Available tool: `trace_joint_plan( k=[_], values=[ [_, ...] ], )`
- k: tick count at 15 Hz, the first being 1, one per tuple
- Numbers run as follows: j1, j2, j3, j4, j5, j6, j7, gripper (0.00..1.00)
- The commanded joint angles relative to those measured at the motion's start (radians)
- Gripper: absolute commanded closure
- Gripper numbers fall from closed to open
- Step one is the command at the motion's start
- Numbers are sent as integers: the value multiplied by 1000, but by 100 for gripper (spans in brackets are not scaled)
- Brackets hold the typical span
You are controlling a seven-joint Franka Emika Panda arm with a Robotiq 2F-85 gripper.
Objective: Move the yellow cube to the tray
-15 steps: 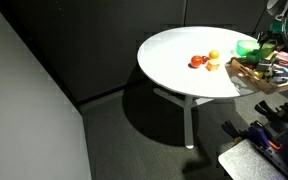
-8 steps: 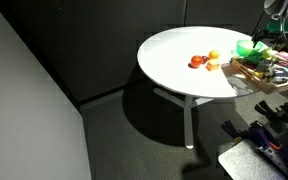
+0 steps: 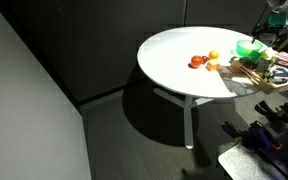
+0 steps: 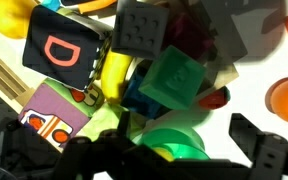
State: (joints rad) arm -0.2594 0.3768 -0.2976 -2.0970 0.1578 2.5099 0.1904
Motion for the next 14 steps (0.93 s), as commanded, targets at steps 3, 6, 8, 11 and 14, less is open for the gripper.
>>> trace_joint_plan(
  k=[3,6,8,11,14],
  values=[
    [12,-117,34,-80,-24,-16,-48,0],
    [27,-154,49,-101,-42,-30,-60,0],
    [44,-179,57,-113,-63,-47,-56,0],
    [67,-211,73,-123,-95,-96,-52,0],
    [91,-241,93,-125,-122,-179,-48,0]
  ],
)
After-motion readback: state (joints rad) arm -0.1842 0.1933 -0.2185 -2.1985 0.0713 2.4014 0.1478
